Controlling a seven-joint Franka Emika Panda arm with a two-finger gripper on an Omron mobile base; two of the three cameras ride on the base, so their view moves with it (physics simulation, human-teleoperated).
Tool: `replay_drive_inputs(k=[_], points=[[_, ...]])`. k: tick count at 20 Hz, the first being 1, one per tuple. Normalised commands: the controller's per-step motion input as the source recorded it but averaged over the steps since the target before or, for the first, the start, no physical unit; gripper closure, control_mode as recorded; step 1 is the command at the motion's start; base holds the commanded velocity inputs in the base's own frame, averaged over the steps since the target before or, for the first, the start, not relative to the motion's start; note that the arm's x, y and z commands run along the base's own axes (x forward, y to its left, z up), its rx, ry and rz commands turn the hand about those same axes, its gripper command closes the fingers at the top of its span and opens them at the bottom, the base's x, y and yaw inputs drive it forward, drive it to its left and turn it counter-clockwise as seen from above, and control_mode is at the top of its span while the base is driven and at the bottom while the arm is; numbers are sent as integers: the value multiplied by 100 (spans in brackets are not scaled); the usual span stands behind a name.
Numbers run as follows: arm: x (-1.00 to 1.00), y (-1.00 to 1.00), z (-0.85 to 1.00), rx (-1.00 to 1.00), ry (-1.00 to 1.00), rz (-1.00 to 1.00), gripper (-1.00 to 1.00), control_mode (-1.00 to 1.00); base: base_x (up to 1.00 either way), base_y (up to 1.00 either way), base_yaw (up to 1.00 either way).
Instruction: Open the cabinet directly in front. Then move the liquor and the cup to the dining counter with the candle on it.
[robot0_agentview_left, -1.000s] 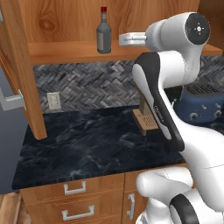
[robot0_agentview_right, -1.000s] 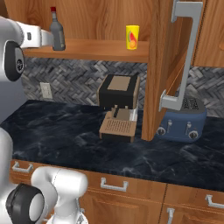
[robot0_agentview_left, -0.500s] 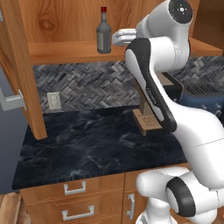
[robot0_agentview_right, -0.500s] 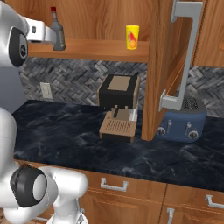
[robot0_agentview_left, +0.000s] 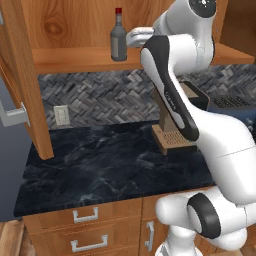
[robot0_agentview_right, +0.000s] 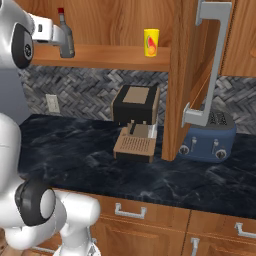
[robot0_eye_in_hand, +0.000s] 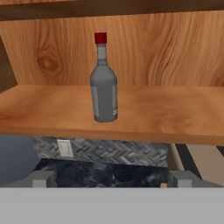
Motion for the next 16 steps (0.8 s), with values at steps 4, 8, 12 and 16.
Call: replay_drive_inputs(k=[4, 8, 12, 16], points=[[51, 1, -12, 0, -5, 2, -100, -100, 0, 0, 0], [48, 13, -2, 0, 0, 1, -100, -100, 0, 0, 0], [55, 34, 0, 0, 0, 0, -100, -100, 0, 0, 0], [48, 20, 0, 0, 0, 0, -100, -100, 0, 0, 0]])
